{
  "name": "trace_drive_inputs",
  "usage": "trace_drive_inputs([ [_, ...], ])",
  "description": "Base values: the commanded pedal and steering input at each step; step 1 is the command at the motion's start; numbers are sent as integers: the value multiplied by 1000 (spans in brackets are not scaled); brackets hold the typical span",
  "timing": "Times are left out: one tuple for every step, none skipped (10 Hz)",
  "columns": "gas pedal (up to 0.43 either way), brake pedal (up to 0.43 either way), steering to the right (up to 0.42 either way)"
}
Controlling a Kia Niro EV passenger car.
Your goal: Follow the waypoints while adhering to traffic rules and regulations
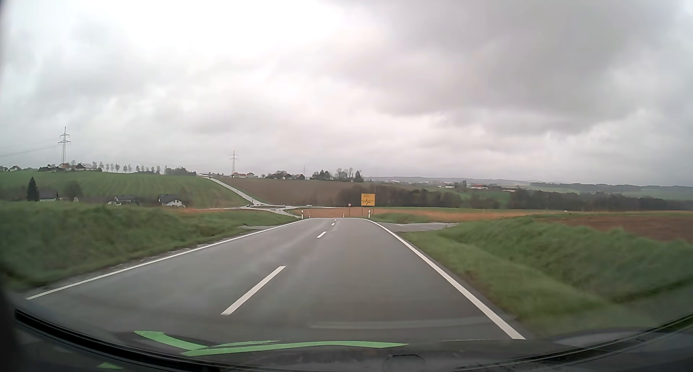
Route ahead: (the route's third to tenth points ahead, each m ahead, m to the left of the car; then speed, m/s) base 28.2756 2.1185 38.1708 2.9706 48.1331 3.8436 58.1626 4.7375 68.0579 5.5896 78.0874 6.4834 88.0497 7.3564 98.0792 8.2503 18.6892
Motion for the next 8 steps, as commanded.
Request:
trace_drive_inputs([
  [0, 0, -9],
  [0, 0, -11],
  [0, 0, -12],
  [0, 0, -12],
  [0, 0, -12],
  [0, 0, -12],
  [0, 0, -12],
  [0, 0, -12],
])
